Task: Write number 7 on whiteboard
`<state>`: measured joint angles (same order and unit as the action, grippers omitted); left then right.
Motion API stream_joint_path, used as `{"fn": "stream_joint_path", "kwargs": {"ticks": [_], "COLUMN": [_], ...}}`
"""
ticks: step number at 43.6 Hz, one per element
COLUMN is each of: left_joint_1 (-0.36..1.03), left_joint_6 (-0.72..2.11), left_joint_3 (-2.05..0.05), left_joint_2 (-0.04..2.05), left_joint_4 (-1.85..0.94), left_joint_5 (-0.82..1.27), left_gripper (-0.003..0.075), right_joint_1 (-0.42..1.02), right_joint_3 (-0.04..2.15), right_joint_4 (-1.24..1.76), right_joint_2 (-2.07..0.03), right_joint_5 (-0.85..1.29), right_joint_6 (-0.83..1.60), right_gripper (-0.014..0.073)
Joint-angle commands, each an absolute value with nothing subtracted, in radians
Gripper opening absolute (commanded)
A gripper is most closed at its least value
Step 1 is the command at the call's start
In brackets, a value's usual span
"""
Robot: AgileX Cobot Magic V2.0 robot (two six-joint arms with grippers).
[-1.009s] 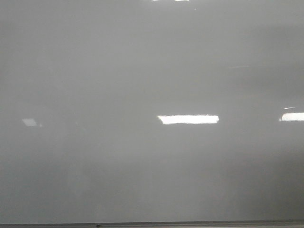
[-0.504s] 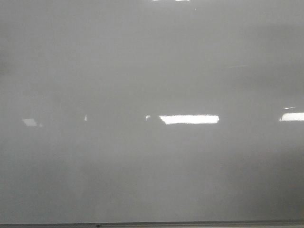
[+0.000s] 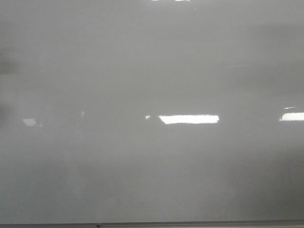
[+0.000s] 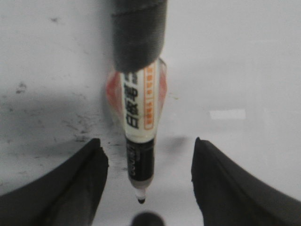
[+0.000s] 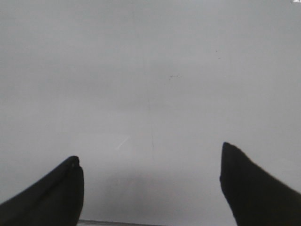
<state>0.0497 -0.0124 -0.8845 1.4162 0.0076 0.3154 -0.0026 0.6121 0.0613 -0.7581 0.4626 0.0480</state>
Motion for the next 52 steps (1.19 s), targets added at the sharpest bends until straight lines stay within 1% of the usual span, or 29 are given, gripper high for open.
{"fn": "stream_joint_path", "kwargs": {"ticks": [1,16,20,27,35,40,44,52], "left_joint_1": [0.056,0.056,0.056,0.056,0.056,0.061,0.082,0.204], "left_joint_6": [-0.010,-0.010,-0.010,-0.010,-0.010,-0.010,0.000,0.121], "left_joint_3": [-0.918,-0.918,-0.918,-0.918,-0.918,-0.918,-0.918,-0.946], "left_joint_2": [1.402,1.446,1.447,1.443,1.372,1.280,1.211,1.120], "left_joint_4": [0.000,0.000,0.000,0.000,0.000,0.000,-0.006,-0.012], "left_joint_5": [0.215,0.171,0.171,0.197,0.331,0.430,0.505,0.644], "left_gripper": [0.0351,0.0252,0.0202,0.0081,-0.0016,-0.0020,-0.0020,-0.0021], "right_joint_1": [-0.003,-0.003,-0.003,-0.003,-0.003,-0.003,-0.003,-0.003], "right_joint_3": [0.648,0.648,0.648,0.648,0.658,0.707,0.766,0.877], "right_joint_4": [0.063,0.063,0.063,0.063,0.064,0.094,0.095,0.095], "right_joint_2": [-0.759,-0.759,-0.759,-0.759,-0.756,-0.756,-0.758,-0.804], "right_joint_5": [0.392,0.392,0.391,0.389,0.375,0.442,0.540,0.727], "right_joint_6": [0.058,0.058,0.058,0.058,0.058,0.058,0.058,0.084], "right_gripper": [0.0613,0.0613,0.0613,0.0613,0.0613,0.0613,0.0613,0.0613]}}
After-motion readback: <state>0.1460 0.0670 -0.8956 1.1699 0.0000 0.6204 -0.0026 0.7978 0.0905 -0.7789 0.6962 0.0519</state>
